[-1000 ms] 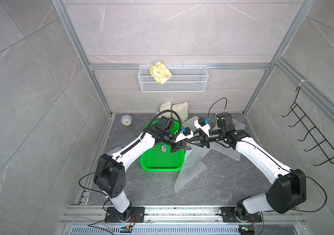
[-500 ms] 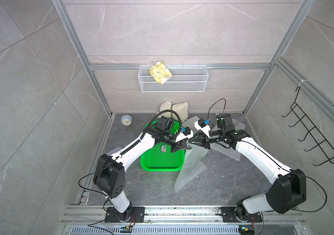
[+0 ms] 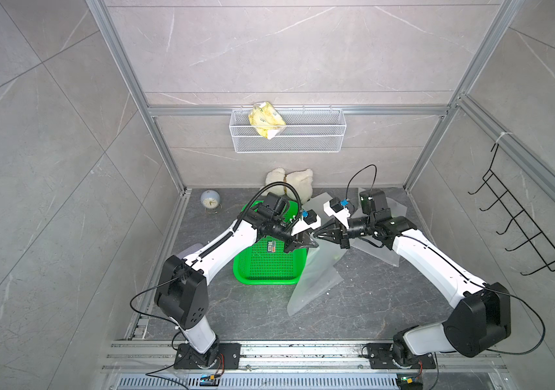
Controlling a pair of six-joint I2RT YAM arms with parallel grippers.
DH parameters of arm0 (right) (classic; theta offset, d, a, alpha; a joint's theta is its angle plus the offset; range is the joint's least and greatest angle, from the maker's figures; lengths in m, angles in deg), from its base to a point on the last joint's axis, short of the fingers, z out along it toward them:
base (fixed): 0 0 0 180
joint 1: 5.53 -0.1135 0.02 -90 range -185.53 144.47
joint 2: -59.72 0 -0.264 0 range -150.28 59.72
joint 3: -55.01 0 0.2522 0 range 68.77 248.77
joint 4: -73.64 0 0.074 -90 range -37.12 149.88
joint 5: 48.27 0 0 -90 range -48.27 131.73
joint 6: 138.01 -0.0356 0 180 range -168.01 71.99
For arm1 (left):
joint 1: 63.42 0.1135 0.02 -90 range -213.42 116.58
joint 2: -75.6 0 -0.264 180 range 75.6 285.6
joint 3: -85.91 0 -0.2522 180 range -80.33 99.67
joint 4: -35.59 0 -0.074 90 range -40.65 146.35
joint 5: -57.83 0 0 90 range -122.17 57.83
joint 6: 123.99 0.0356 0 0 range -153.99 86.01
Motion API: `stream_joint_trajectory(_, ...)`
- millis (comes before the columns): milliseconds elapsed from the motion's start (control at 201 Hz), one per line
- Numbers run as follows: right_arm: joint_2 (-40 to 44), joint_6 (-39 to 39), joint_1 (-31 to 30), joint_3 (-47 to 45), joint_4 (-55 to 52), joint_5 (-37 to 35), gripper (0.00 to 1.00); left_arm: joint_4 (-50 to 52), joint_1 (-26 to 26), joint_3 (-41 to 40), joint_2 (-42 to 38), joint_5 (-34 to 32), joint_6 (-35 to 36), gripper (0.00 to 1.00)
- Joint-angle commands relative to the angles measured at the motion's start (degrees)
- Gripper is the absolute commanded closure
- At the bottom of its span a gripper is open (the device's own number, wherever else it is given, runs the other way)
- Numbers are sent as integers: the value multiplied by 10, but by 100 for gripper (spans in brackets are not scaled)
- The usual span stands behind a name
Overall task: Place the eggplant in a zip-top bag and seal the zipper
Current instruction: Zip the zipper on the zipper food storage bag.
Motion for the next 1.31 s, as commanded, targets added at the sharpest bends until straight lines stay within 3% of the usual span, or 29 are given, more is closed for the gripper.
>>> stream_joint_trajectory(0,19,-11,-4,-1,1,-5,100,9,3,12,-19,6,-5,100)
stream_joint_trajectory(85,19,-11,-4,3,-2,-5,100,22,3,21,-12,7,-4,100)
stream_joint_trajectory(219,23,1,-4,9,-18,-14,100,37,6,30,-9,9,1,66)
stream_joint_trajectory(319,28,7,-4,13,-31,-21,100,18,12,23,-18,10,-7,54)
stream_joint_trajectory(388,29,8,-4,15,-35,-24,100,-5,14,15,-24,11,-16,53)
stream_joint_trajectory(587,40,-2,-4,11,-32,-39,100,-63,14,13,-17,24,-50,63)
stream_joint_trajectory(866,73,-3,-4,1,-36,-90,100,-131,11,23,1,57,-96,69)
stream_joint_trajectory(1055,79,6,-5,11,-75,-135,100,-135,-1,55,23,86,-101,84)
stream_joint_trajectory(1175,86,5,-3,12,-84,-150,100,-134,-6,68,33,96,-101,100)
stream_joint_trajectory(1304,93,2,-4,10,-81,-161,100,-135,-8,73,41,102,-101,100)
